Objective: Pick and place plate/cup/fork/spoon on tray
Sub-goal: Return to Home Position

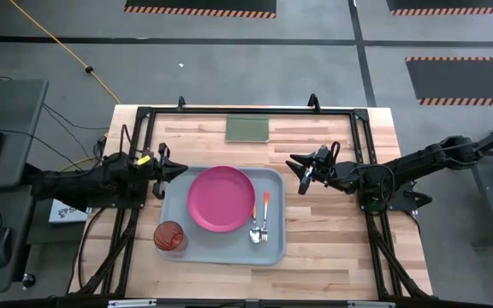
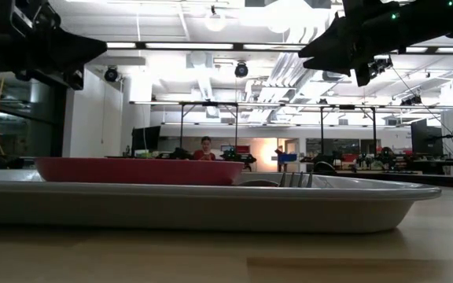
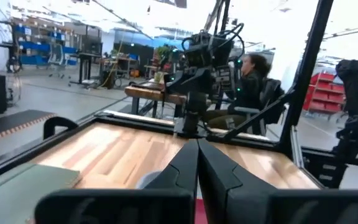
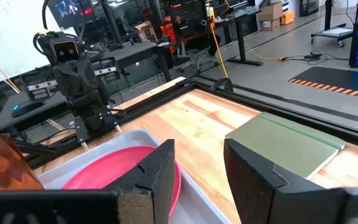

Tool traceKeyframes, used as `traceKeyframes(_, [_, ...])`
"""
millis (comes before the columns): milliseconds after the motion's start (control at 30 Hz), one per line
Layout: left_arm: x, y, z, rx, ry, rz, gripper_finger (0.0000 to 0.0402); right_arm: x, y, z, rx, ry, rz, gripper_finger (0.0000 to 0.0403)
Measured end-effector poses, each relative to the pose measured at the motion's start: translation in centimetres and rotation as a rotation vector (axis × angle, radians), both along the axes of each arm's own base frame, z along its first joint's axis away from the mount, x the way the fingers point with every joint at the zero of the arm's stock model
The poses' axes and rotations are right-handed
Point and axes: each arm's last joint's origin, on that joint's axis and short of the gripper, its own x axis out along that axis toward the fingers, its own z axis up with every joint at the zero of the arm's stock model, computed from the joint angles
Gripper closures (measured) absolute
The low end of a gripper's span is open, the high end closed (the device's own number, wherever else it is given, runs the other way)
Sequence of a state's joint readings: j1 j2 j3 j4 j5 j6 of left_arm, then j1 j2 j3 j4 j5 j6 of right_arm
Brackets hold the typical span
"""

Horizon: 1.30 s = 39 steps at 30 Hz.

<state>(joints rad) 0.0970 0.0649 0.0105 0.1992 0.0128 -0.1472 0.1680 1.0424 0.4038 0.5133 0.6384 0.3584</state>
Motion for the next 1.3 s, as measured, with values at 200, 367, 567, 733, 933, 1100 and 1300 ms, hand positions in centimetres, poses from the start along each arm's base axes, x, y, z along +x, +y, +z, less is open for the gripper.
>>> traceKeyframes(200, [0.0,-0.3,0.1,0.009,-0.005,-0.016,0.0401,0.0,0.0,0.0,0.0,0.0,0.0,0.0273])
traceKeyframes(367, [0.0,-0.3,0.1,0.022,-0.004,0.0,0.0401,0.0,0.0,0.0,0.0,0.0,0.0,0.0273])
traceKeyframes(567, [0.0,-0.3,0.0,0.014,0.004,-0.005,0.0401,0.0,0.0,0.0,-0.018,0.009,0.002,0.0273])
traceKeyframes(733, [0.0,-0.3,-0.4,-0.011,0.041,-0.008,0.0401,-0.4,0.4,0.1,-0.02,0.032,0.054,0.0284])
traceKeyframes(933, [0.1,-0.3,-0.8,-0.018,0.088,-0.008,0.0401,-1.7,0.4,-0.1,-0.028,0.064,0.073,0.0386])
traceKeyframes(1100, [0.1,-0.3,-0.9,-0.018,0.093,-0.008,0.0401,-3.4,0.2,-1.8,-0.001,0.04,0.08,0.0394])
traceKeyframes(1300, [0.1,-0.3,-0.9,-0.018,0.093,-0.008,0.0401,-6.7,-0.5,-3.2,-0.004,-0.142,0.079,0.0401])
